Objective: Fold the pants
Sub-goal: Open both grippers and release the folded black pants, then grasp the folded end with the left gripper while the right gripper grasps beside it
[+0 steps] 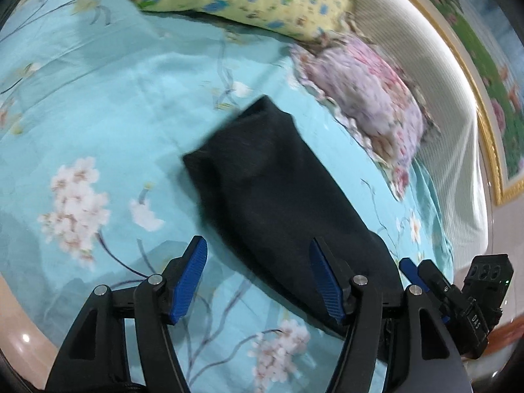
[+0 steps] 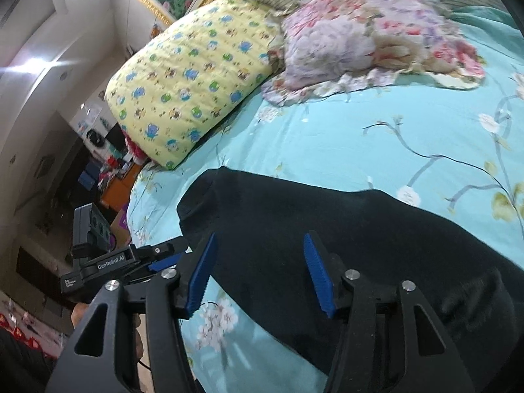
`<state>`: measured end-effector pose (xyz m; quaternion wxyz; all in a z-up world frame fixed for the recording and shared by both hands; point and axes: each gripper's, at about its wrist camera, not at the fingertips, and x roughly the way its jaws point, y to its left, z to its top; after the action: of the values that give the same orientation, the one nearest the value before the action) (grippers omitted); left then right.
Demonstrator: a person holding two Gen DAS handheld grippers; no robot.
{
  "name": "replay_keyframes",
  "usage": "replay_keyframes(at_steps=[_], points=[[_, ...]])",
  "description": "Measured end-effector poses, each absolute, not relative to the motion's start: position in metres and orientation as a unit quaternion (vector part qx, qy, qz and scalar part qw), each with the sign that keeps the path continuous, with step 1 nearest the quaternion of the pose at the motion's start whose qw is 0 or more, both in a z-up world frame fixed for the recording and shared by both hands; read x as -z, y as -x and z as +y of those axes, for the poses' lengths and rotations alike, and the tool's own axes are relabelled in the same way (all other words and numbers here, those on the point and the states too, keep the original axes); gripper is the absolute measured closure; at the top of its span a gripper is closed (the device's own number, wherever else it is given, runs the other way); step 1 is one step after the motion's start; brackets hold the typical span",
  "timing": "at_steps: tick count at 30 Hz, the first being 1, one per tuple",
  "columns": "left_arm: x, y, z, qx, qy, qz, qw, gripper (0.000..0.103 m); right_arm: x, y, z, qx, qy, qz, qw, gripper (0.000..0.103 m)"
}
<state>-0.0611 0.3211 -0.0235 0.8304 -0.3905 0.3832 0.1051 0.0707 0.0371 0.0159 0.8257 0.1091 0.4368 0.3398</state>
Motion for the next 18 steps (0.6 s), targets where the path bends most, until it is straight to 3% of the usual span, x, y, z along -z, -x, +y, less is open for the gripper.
replay_keyframes(at_steps=[18], points=[[0.047, 0.039, 0.35, -0.118, 0.416, 0.396, 0.81, 0.034, -0.007, -0.143, 0.134, -0.41, -0.006, 0.465, 0.785, 0.045]])
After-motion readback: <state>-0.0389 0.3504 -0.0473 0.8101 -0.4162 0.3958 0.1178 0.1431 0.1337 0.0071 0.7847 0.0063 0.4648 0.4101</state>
